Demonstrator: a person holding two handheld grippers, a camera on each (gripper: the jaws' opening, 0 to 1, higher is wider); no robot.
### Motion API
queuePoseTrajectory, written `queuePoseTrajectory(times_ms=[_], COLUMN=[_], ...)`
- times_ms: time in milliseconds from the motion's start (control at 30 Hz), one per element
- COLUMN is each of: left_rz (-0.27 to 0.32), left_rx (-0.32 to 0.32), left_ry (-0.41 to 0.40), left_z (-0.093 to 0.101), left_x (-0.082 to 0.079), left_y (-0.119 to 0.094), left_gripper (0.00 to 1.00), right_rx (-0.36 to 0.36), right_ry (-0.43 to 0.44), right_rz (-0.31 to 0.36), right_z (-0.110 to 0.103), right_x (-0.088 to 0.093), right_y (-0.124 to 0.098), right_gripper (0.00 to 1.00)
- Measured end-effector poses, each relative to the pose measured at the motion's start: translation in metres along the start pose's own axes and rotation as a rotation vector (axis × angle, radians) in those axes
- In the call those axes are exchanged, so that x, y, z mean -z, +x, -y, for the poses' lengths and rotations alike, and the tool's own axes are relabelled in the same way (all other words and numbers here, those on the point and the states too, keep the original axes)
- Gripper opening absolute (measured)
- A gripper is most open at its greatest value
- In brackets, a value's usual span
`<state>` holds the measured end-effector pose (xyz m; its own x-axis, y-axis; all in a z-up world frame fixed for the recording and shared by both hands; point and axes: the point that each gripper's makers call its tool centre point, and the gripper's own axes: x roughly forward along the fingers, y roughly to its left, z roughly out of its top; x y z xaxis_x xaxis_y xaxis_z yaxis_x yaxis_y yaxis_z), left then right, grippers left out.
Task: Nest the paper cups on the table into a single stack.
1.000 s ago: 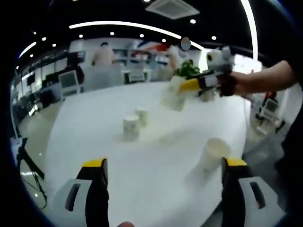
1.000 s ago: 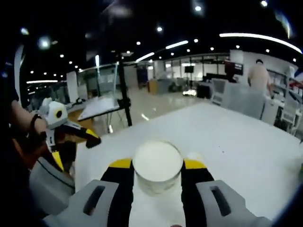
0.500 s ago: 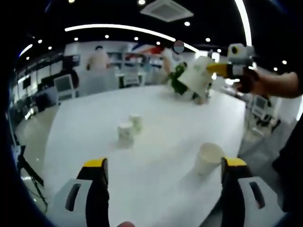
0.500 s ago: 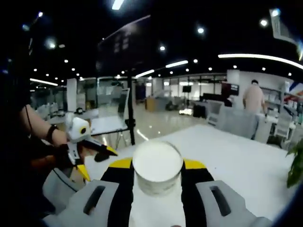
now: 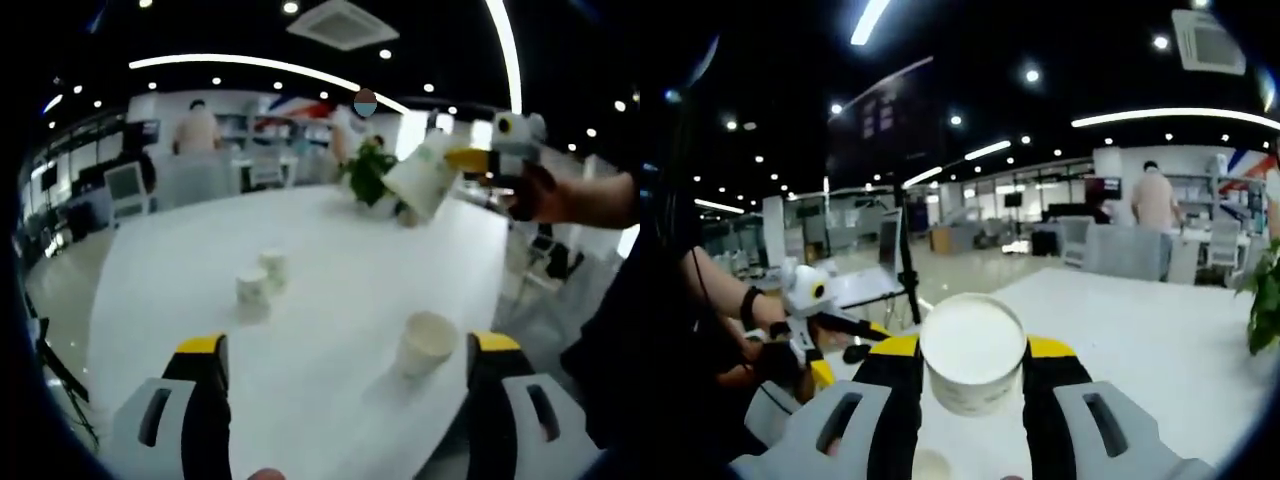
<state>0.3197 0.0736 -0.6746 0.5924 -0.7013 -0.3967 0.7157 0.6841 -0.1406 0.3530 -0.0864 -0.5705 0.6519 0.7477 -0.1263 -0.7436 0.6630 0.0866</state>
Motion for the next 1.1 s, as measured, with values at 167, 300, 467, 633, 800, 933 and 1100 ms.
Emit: queuePoseTrajectory(times_ms=[167,300,467,633,800,933,1100], left_rz=[0.013,0.032,0.043,0.051,0.102,0.125,0.160], left_rx=[0.012,0.055,0.102,0.158,0.213,0.239,0.280], left_ry=[0.047,0.033,0.038,0.002,-0.055,-0.092,-0.124], left_z=[0.010,0.026,0.048,0.067,0.087,0.096,0.106], left_x=[-0.009,-0.017,-0.024,-0.029,-0.046,-0.050,-0.056], left_y=[-0.006,-0.007,-0.004,0.001,-0.002,-0.001,-0.002], left_gripper=[0.96,0.93,0.92,0.89,0.87,0.83,0.75], right_rx=[-0.002,-0.017,-0.063,-0.106,-0.161,-0.190,-0.206], right_ry=[0.033,0.081,0.137,0.164,0.187,0.193,0.230], right_rz=[0.013,0.045,0.073,0.083,0.103,0.113,0.128], right_z=[-0.003,-0.008,-0.020,-0.035,-0.053,-0.063,-0.068], right_x=[0.006,0.008,0.008,0.011,0.009,0.010,0.007], right_y=[-0.001,-0.001,0.003,0.007,0.010,0.014,0.016], right_gripper=[0.35,0.35,0.35,0.35,0.35,0.35,0.35])
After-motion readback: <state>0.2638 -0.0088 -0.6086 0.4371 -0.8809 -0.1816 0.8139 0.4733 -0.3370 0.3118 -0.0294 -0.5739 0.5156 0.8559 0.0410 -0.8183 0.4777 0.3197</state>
